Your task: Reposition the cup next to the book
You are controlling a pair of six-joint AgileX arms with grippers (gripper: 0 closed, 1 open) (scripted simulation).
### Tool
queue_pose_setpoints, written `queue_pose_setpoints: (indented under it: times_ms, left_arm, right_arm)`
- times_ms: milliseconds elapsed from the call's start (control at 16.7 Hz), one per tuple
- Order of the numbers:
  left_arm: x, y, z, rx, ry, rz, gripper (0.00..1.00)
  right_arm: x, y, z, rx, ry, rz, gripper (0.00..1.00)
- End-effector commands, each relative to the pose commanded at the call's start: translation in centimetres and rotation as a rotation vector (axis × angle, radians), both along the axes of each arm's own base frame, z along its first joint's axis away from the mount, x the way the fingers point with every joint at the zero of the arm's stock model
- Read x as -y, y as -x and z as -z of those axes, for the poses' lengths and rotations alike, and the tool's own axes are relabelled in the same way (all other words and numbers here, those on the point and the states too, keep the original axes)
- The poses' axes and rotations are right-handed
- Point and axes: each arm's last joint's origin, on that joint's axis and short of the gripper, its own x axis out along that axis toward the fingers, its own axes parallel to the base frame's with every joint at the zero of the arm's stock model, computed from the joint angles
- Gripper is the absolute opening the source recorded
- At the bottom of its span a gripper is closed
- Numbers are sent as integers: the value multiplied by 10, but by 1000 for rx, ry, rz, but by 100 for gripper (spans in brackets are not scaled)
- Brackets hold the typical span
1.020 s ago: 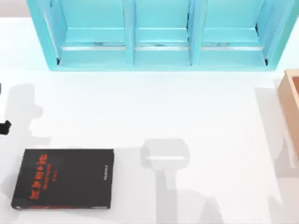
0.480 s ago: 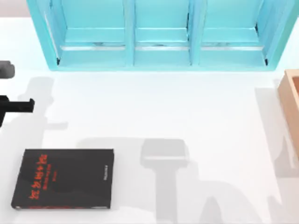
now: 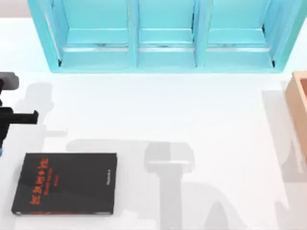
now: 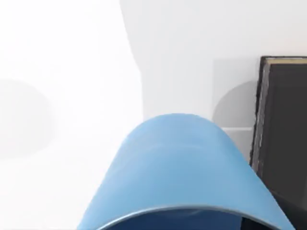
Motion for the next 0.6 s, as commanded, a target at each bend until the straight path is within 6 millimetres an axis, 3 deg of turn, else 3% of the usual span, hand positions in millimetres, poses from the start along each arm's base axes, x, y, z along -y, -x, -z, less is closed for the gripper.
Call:
queue_pose_setpoints:
  times_ms: [240,480,600]
  left_arm:
    - [-5,0,32,5,-1,-3,0]
    - [-5,1,37,-5,-3,1,0]
    - [-5,1,37,-5,-3,1,15]
  right_arm:
    - [0,0,0,0,0,0,100]
    - [0,0,0,0,0,0,100]
    - [0,0,0,0,0,0,100]
